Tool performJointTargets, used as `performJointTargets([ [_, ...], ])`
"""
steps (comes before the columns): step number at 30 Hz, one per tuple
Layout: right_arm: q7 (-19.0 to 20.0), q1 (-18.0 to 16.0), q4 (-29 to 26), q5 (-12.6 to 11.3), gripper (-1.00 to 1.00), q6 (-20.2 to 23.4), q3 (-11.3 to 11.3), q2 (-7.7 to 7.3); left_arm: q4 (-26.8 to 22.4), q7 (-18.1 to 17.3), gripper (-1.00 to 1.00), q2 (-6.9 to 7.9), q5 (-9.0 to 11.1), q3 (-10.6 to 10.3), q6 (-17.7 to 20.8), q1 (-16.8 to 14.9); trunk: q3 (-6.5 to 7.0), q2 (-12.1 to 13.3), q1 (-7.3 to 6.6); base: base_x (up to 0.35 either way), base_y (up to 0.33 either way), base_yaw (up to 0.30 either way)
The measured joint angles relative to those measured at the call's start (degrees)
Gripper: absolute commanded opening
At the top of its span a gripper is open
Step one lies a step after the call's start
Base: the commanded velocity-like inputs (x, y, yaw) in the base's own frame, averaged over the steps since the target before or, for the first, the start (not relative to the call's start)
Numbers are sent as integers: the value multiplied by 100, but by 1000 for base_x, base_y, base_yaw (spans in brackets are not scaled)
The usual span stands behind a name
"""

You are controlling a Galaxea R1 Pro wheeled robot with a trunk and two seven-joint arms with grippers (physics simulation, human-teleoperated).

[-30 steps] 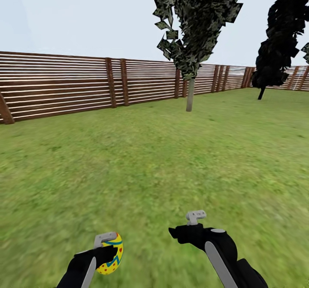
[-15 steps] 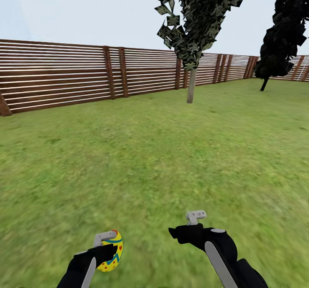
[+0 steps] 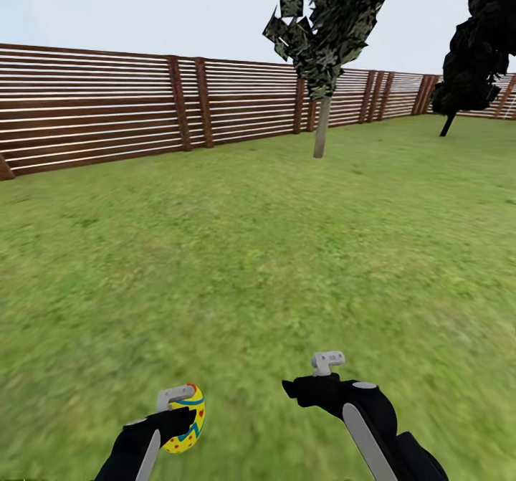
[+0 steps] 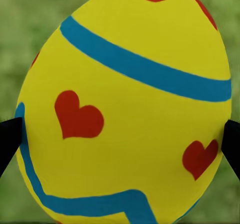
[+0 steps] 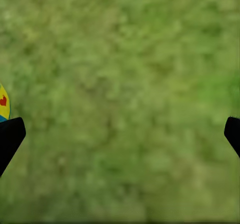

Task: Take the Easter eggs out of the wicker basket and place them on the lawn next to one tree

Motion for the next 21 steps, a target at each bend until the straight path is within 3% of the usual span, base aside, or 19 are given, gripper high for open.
performJointTargets([
  [21, 0, 0, 0, -4, 100, 0, 3, 17, -7, 0, -100, 0, 0, 0, 0, 0, -466, -28, 54, 0, 0, 0],
])
